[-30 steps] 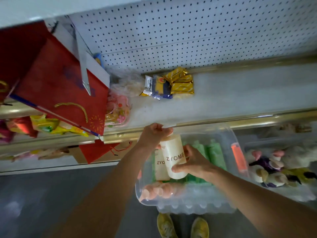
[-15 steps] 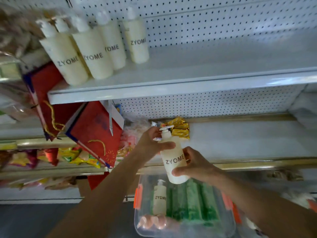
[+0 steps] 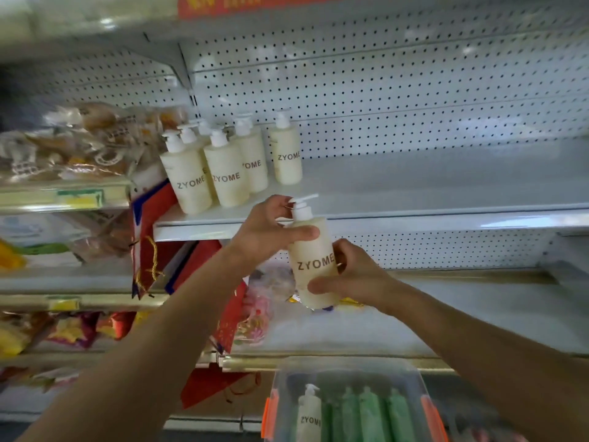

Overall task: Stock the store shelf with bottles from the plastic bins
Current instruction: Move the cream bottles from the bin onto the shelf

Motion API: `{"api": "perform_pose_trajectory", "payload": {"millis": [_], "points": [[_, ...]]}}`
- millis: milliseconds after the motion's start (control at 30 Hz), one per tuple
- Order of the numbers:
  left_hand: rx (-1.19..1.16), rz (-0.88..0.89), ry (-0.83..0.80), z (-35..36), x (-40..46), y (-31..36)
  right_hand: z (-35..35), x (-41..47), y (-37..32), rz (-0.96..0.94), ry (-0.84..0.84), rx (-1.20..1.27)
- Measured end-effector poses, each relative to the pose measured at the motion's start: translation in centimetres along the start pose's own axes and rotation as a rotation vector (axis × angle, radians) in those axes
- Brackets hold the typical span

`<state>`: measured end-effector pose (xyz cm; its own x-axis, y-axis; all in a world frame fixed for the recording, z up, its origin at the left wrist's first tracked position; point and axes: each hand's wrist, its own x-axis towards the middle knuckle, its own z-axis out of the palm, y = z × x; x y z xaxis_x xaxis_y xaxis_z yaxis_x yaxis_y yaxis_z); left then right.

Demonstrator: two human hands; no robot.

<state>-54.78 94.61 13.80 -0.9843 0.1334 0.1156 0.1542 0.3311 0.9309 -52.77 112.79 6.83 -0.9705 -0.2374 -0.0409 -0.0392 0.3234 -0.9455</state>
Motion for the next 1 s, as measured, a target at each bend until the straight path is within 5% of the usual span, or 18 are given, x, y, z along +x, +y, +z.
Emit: {"api": "perform_pose_trajectory", "payload": {"millis": [400,1000], "points": [[-0.003,0.175,0.060,-6.0,6.1,5.4,0.9,7.6,-8.0,-0.186,0.226,0.040],[0.139,0.242,-0.008,-7.3,16.1,1.8,1.4,18.4,-6.8,-0.135,0.312,-0.013]]}}
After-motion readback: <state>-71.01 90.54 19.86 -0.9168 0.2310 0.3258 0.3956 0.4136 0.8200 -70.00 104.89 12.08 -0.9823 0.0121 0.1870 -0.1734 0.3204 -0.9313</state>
